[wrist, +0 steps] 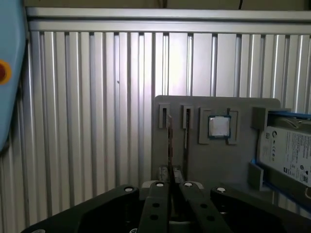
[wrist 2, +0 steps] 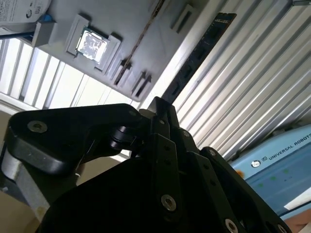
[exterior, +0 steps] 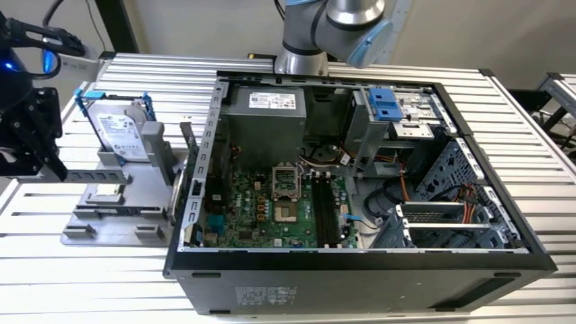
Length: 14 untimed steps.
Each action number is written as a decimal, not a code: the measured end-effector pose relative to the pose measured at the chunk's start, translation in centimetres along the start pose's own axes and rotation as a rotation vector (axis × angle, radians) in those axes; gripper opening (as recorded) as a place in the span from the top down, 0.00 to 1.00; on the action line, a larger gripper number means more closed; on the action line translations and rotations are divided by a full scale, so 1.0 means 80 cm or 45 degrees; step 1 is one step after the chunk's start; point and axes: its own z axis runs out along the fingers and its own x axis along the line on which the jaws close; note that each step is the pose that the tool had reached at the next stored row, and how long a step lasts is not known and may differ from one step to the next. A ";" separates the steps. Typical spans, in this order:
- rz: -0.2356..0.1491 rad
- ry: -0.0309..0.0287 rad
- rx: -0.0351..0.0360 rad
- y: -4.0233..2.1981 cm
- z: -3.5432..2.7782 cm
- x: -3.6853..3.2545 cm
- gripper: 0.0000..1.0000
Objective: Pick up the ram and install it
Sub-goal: 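Pick up the ram and move it above insertion slot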
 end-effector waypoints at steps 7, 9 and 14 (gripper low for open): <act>0.000 0.0000 -0.0001 0.0001 -0.0159 -0.0001 1.00; 0.000 -0.0001 0.0000 0.0001 -0.0209 -0.0001 1.00; 0.000 0.0000 0.0000 0.0001 -0.0317 -0.0002 1.00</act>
